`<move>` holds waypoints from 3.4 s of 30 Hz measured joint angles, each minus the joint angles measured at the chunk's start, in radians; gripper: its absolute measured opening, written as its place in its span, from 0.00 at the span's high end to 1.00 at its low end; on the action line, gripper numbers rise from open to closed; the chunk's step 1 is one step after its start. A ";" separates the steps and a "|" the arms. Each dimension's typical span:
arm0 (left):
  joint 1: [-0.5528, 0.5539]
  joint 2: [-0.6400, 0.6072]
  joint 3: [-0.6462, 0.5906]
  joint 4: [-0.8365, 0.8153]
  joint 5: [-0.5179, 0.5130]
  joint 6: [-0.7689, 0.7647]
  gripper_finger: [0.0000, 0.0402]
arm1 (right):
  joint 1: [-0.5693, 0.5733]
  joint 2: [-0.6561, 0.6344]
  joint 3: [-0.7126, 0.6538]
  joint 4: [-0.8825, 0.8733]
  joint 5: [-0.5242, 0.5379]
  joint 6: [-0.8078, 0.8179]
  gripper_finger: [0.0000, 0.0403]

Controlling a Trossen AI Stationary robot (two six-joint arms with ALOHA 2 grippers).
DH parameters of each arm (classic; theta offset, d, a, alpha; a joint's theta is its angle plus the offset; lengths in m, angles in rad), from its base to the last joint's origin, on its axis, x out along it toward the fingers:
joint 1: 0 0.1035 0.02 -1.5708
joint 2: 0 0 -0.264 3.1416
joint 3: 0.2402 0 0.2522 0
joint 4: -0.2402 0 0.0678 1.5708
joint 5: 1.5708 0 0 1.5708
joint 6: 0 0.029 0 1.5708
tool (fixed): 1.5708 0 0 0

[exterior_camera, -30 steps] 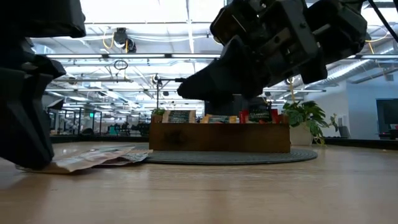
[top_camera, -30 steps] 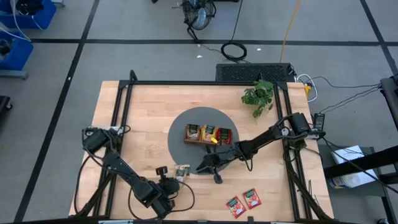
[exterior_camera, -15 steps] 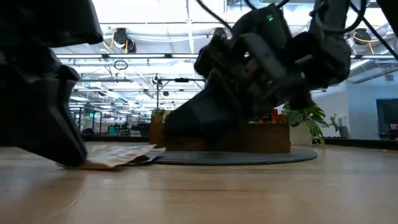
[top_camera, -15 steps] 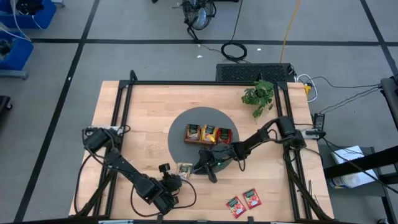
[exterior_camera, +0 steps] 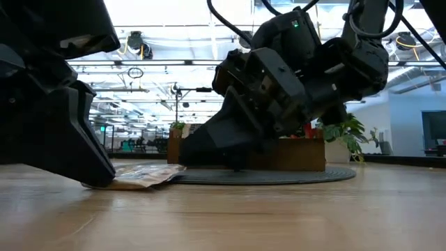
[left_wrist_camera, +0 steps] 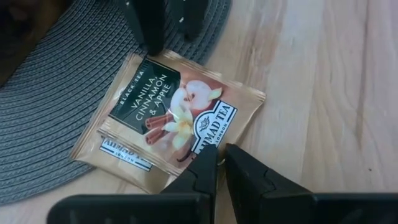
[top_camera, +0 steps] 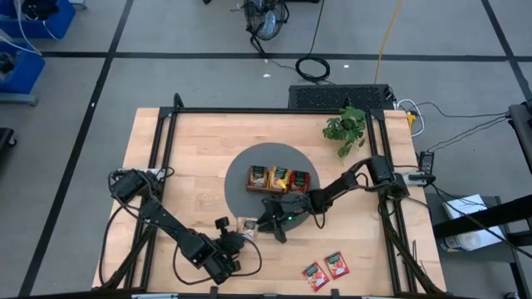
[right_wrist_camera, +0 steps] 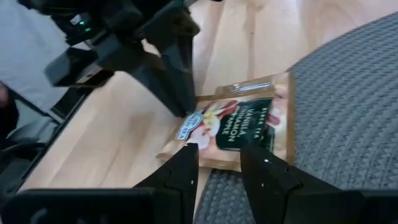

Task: Pick & Place Tea
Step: Put the gold tea bag into the left compartment of the wooden organizer

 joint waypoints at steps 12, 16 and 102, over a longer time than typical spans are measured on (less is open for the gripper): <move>-0.001 0.009 -0.001 0.021 -0.017 0.016 0.91 | 0.002 -0.034 -0.003 -0.071 0.078 -0.004 0.73; -0.002 0.022 0.000 0.035 -0.028 0.016 0.91 | 0.009 -0.056 -0.003 -0.159 0.135 -0.006 0.73; -0.075 -0.034 0.006 0.153 -0.187 0.271 0.91 | -0.148 -0.338 -0.003 -0.519 0.449 -0.520 1.00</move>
